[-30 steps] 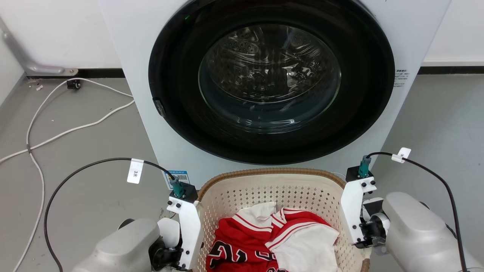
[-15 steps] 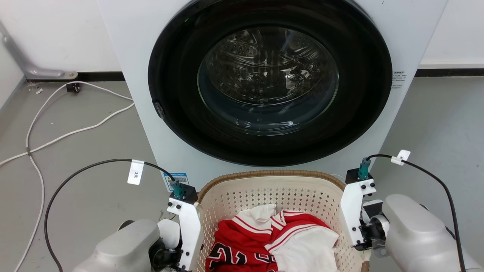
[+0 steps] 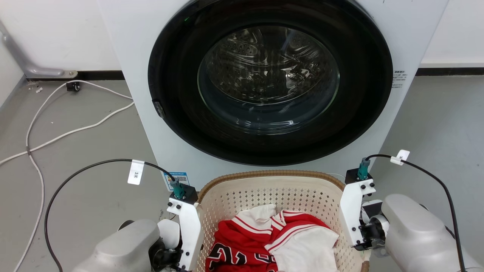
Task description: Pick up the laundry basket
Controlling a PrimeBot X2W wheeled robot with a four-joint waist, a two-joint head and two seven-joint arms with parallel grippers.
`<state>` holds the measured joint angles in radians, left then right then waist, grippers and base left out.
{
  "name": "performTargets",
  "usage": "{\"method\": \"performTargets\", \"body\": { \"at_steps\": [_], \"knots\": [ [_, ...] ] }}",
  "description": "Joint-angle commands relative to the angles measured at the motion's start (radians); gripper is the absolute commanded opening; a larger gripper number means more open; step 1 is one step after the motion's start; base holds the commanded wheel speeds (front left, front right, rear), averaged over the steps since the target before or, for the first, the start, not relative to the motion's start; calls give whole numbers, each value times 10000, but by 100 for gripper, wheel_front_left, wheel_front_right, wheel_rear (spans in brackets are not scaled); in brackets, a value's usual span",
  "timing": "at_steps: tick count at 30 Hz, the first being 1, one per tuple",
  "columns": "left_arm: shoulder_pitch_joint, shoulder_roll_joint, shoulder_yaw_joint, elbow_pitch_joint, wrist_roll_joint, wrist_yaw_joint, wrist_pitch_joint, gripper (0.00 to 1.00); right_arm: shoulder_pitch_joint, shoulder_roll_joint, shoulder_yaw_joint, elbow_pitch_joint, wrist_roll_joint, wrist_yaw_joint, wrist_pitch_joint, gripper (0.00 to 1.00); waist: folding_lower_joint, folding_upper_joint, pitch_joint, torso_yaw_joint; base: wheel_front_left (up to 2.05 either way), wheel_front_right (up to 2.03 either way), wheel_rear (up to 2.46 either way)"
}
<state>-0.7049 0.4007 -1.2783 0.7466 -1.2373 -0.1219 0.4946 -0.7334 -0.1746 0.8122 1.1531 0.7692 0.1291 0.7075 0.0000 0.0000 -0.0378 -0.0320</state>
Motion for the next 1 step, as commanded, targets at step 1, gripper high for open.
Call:
{"method": "performTargets", "body": {
  "at_steps": [1],
  "knots": [
    [-51,74,-46,-57,83,-144,69,0,-205,-193,79,30,-20,28,-62,0,0,0,5,1,0,0,0]
  ]
}}
